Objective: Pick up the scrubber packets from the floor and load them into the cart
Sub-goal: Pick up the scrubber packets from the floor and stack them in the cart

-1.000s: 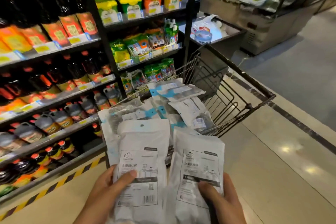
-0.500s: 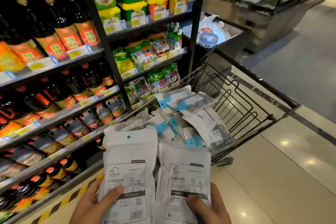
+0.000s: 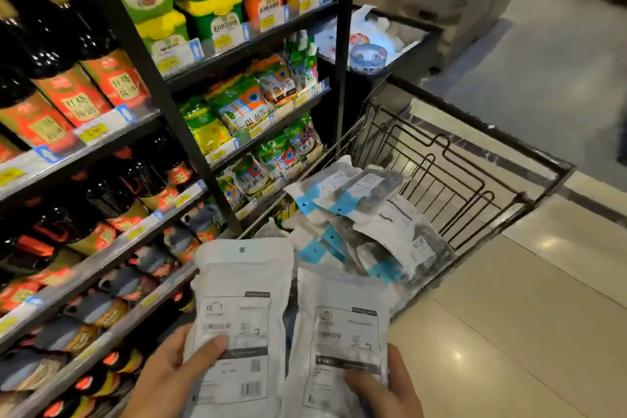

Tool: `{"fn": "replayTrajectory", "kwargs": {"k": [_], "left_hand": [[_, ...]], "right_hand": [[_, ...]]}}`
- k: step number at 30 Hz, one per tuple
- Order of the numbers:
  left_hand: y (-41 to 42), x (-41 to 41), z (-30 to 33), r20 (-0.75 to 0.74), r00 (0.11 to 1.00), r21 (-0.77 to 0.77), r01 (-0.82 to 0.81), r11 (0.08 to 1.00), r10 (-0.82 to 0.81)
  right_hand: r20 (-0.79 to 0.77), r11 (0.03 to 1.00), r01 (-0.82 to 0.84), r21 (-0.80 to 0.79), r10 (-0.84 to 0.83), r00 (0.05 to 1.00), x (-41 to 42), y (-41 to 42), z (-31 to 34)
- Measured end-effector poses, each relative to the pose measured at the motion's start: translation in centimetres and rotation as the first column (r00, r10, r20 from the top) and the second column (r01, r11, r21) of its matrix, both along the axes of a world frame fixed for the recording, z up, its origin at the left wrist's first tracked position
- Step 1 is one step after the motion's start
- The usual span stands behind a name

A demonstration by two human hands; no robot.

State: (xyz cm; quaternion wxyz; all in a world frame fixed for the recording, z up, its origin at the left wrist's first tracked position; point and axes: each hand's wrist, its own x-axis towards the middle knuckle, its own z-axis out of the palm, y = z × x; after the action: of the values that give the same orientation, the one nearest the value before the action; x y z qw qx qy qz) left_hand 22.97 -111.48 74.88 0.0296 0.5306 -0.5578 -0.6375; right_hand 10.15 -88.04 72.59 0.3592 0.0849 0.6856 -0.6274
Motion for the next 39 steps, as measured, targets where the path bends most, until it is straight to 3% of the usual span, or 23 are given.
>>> {"fn": "replayTrajectory", "kwargs": {"k": [6,10,12,17,21,24,26,28,32,39], "left_hand": [[-8.5,-4.0,-3.3,-0.046,0.963,0.092,0.269,0.959,-0.266],[-13.2,-6.4,-7.9,0.025,0.851,0.07,0.521,0.851,-0.524],[-13.8,-8.2,-8.5,0.028,0.817,0.104,0.571,0.814,-0.576],[-12.9,-11.7,-9.6,0.002,0.78,0.14,0.619,0.772,-0.626],[-13.5,-13.1,-12.0,0.059,0.761,0.091,0.64,0.763,-0.646],[-13.6,-13.5,-12.6,0.088,0.713,0.016,0.697,0.717,-0.695],[-13.5,-13.5,-12.8,0.117,0.704,-0.011,0.707,0.708,-0.701],[-13.7,-13.2,-13.0,0.125,0.685,-0.022,0.726,0.688,-0.718],[-13.8,-12.1,-13.1,0.071,0.665,-0.003,0.746,0.666,-0.744],[-14.3,-11.1,-10.1,0.13,0.603,-0.182,0.794,0.579,-0.787]], "right_hand": [[0.146,0.938,0.345,0.036,-0.347,0.927,4.1,-5.3,-3.1],[0.138,0.852,0.508,0.128,-0.522,0.842,5.6,-7.3,-4.6],[0.146,0.82,0.558,0.131,-0.573,0.807,5.6,-7.5,-4.9],[0.222,0.793,0.599,0.112,-0.608,0.762,4.8,-8.8,-7.1],[0.181,0.83,0.529,0.176,-0.556,0.811,3.9,-9.8,-9.4],[0.059,0.848,0.324,0.419,-0.382,0.922,4.3,-10.3,-11.0],[0.017,0.779,0.216,0.589,-0.279,0.96,4.8,-10.7,-11.9],[0.018,0.733,0.177,0.656,-0.251,0.968,5.2,-11.0,-12.7],[0.007,0.744,0.227,0.628,-0.298,0.955,5.5,-11.5,-13.2],[-0.134,0.679,0.399,0.616,-0.408,0.903,7.4,-12.4,-11.1]]}}
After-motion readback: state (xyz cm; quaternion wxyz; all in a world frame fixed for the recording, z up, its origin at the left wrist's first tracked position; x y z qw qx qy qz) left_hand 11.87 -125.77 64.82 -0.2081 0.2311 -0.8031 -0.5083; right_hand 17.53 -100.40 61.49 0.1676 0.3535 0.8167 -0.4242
